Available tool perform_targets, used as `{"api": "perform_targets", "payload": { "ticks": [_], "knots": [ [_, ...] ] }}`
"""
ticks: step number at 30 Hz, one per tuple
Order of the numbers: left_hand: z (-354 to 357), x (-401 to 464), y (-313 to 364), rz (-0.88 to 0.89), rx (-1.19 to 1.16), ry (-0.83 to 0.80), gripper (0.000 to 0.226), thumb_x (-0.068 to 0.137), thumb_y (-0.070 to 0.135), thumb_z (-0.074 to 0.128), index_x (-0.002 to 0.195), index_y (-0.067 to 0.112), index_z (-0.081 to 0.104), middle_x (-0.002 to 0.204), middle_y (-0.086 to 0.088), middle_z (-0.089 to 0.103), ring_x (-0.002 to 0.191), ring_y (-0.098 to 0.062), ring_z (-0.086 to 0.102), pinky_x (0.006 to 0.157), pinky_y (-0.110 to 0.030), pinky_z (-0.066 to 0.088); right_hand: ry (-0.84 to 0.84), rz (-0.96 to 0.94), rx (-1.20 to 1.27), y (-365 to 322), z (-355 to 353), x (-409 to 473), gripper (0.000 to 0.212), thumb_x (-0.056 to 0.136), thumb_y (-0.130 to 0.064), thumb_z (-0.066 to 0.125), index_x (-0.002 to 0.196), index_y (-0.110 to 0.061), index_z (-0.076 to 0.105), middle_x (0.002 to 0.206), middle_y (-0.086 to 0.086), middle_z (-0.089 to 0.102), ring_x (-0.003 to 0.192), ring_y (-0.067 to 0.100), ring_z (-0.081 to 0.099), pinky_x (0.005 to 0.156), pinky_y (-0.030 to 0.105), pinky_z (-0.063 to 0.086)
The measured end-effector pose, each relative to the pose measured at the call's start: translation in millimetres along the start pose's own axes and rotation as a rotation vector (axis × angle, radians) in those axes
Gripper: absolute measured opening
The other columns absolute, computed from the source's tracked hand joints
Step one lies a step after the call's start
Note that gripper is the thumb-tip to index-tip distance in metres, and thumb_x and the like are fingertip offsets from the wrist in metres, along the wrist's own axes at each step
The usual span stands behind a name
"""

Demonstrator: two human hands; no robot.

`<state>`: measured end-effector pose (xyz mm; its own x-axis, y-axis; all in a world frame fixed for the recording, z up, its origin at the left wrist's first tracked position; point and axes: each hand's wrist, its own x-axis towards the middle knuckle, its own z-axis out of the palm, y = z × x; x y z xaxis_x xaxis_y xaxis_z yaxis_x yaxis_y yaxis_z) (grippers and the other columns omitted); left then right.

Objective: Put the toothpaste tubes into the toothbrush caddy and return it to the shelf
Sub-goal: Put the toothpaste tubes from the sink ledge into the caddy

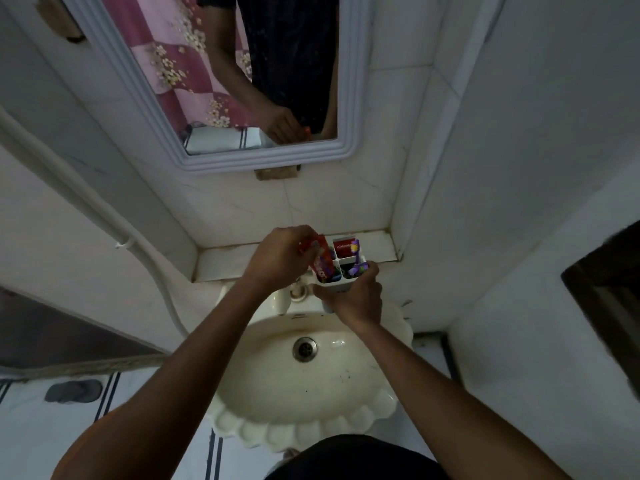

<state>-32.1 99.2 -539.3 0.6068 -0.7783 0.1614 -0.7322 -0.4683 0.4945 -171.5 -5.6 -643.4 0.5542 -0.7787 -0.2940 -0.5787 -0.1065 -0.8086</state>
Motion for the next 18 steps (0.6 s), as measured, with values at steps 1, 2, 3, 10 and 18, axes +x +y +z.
{"api": "perform_targets", "payload": {
  "ticks": [1,2,3,10,18],
  "knots": [
    [3,1,0,-0.01,-0.039,-0.004,0.017,0.1,0.03,0.072,0.114,0.021,0.077,0.097,0.003,0.08,0.08,-0.016,0.074,0.073,-0.038,0.06,0.0,0.002,0.001,0,0,1,0.141,0.045,-0.083,0.094,0.156,-0.026,0.028,0.146,0.008,0.06,0.135,0.034,0.059,0.109,0.054,0.057],
    [6,1,0,-0.02,-0.064,-0.011,0.016,0.099,0.028,0.072,0.113,0.021,0.077,0.097,0.004,0.08,0.077,-0.015,0.074,0.073,-0.038,0.061,0.002,0.003,-0.001,1,-1,1,0.139,0.047,-0.08,0.097,0.156,-0.026,0.028,0.146,0.007,0.06,0.136,0.034,0.058,0.109,0.054,0.056],
    [9,2,-1,-0.026,-0.064,-0.016,0.014,0.099,0.025,0.072,0.112,0.021,0.077,0.097,0.005,0.08,0.075,-0.014,0.074,0.074,-0.039,0.062,0.003,0.003,-0.005,1,-1,1,0.138,0.048,-0.078,0.098,0.155,-0.027,0.028,0.146,0.007,0.06,0.136,0.034,0.058,0.11,0.053,0.056],
    [22,0,0,-0.042,0.035,-0.008,0.023,0.097,0.05,0.065,0.105,0.032,0.077,0.1,0.015,0.08,0.083,-0.009,0.074,0.072,-0.034,0.059,0.031,-0.013,-0.053,3,3,4,0.138,0.048,-0.085,0.094,0.153,-0.024,0.028,0.145,0.009,0.06,0.133,0.035,0.058,0.108,0.055,0.056],
    [32,4,4,-0.06,0.207,0.007,0.022,0.093,0.02,0.068,0.105,0.026,0.085,0.101,0.001,0.084,0.087,-0.026,0.077,0.082,-0.039,0.059,0.076,-0.042,-0.043,6,13,7,0.138,0.046,-0.088,0.089,0.152,-0.022,0.029,0.146,0.008,0.06,0.134,0.035,0.056,0.108,0.057,0.055]
  ]
}}
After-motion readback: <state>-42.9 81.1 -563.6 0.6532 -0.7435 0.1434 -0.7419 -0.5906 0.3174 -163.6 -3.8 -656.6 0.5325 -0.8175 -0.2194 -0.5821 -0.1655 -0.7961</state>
